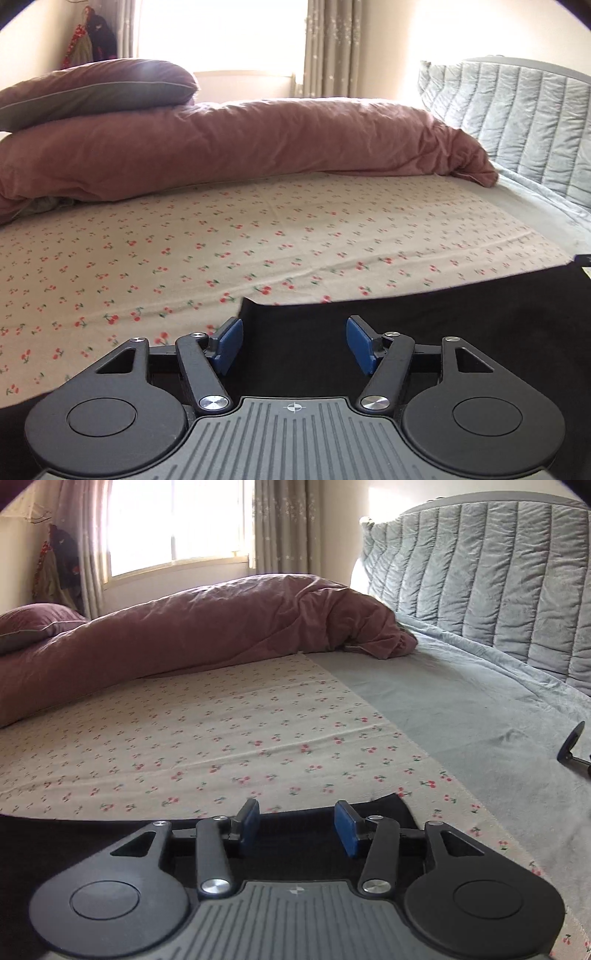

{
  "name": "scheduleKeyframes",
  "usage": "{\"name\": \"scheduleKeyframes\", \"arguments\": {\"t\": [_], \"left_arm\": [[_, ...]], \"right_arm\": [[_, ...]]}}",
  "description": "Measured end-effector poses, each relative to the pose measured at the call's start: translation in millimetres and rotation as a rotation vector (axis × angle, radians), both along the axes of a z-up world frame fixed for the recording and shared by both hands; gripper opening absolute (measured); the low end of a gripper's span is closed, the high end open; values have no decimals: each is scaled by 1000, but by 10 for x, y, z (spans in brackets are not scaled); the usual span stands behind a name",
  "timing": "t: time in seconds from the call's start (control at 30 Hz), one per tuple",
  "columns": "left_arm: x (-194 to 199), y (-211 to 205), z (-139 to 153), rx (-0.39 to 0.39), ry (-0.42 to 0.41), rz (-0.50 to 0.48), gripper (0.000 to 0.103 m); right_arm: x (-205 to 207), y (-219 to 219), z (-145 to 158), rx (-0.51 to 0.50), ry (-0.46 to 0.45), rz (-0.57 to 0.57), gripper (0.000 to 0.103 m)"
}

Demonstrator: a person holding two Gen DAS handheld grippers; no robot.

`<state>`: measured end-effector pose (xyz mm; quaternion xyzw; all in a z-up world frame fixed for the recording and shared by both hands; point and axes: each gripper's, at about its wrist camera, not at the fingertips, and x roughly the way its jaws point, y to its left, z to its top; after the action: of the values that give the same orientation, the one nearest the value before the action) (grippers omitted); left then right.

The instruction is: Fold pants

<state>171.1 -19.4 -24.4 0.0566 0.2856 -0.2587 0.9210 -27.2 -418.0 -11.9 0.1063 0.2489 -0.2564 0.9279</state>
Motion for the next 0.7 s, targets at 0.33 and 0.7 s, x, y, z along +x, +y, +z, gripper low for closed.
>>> {"name": "scheduleKeyframes", "arguments": {"t": [0.33,0.7], "left_arm": [[-386,1061,-375,16,42,91,63],[-640,2216,-192,-94,22,398,64]], "right_arm": [[-193,268,-439,86,50,171,49],[-1078,-202,-390,55,13,-167,51]]}}
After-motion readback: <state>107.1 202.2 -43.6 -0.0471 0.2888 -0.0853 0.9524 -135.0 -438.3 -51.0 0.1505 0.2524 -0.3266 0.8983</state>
